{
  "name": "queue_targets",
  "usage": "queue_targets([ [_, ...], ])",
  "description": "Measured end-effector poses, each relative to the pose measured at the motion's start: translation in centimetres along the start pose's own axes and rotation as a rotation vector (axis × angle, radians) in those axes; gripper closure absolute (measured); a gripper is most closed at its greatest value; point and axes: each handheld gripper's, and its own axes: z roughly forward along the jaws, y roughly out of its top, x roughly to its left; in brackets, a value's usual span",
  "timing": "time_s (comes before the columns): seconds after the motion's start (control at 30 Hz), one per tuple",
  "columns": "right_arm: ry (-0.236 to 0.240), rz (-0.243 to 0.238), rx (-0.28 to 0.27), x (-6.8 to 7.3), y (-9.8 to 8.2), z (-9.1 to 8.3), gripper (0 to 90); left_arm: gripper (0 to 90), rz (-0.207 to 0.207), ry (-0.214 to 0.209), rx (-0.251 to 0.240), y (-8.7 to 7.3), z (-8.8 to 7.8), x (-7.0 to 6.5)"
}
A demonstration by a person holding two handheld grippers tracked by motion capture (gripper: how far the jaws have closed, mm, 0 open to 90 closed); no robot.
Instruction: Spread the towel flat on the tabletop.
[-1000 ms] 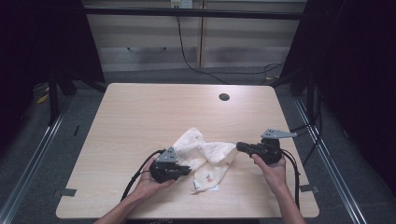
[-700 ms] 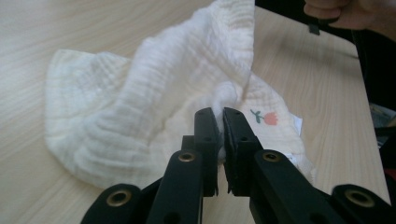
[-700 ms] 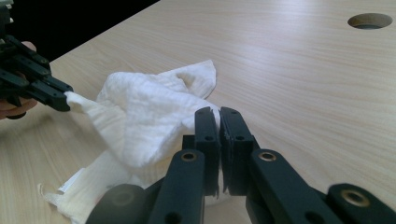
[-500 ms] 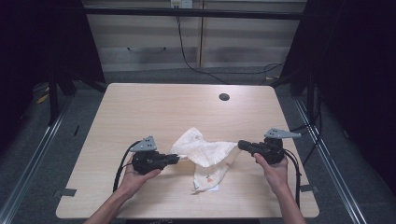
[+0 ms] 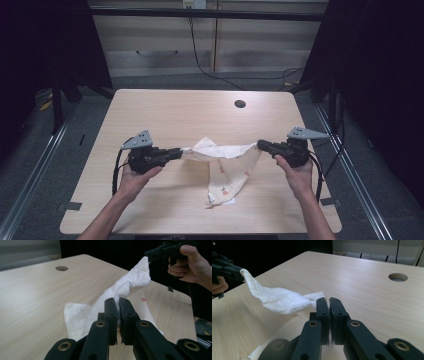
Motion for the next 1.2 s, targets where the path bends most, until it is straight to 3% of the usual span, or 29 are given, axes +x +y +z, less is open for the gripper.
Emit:
queue_targets([
  [0.1,-0.003,-0.019,-0.014,0.3,1.2,-0.3,87.2,85.8,0.007,0.015,-0.046,1.7,-0.8,0.2],
  [0.37,0.003,-0.050,-0.047,0.9,3.5,-0.7,87.3,85.9,0.030,0.054,-0.103,4.5,-2.4,0.8],
  [0.77,0.020,-0.054,-0.086,1.0,5.9,-0.4,87.3,85.9,0.024,0.099,-0.113,5.5,-3.2,2.3],
  [1.2,0.044,-0.097,-0.145,2.4,8.6,-2.3,87.4,85.9,0.078,0.099,-0.179,8.7,-5.4,1.1],
])
